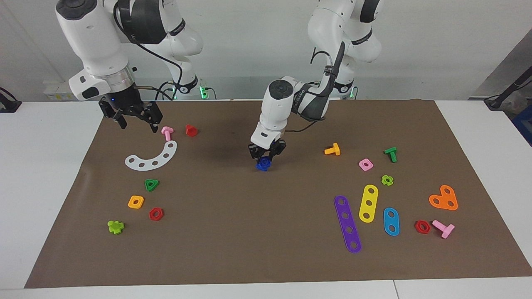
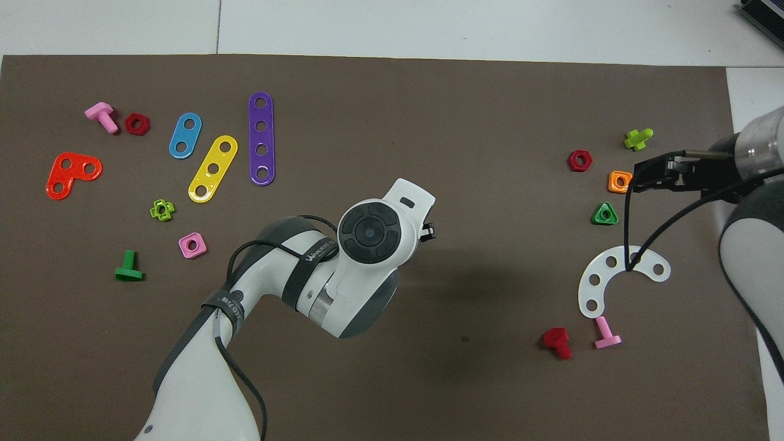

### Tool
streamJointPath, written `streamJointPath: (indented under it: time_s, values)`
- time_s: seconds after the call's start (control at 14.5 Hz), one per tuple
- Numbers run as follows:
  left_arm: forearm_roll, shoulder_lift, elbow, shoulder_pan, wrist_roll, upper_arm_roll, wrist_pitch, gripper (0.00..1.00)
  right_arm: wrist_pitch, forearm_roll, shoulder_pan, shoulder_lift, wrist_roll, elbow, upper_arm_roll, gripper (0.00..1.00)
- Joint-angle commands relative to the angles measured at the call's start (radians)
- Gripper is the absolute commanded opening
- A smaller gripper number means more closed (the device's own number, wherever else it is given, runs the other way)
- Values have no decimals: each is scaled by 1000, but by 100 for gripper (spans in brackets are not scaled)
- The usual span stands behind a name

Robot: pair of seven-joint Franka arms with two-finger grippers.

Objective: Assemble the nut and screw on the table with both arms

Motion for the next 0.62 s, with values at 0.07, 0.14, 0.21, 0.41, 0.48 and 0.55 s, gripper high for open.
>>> streamJointPath:
  time_s: [0.07, 0.14, 0.21, 0.41, 0.48, 0.55]
  values:
    - [40, 29, -6, -2, -1, 9, 32, 0, 9, 2, -15, -23, -13, -27, 12, 100]
    - [40, 38, 20, 0, 1, 9, 3, 0, 9, 2, -15, -23, -16, -27, 12, 100]
    - [40, 43, 48, 3, 1, 9, -37, 0, 8, 2, -15, -23, -16, -27, 12, 100]
    - [32, 47, 98, 5, -1, 9, -122, 0, 8, 2, -14, -23, -17, -27, 12, 100]
    - [29, 48, 108, 5, 1, 9, -133, 0, 8, 2, -14, -23, -16, -27, 12, 100]
    - [29, 49, 112, 5, 1, 9, -140, 0, 8, 2, -14, -23, -17, -27, 12, 100]
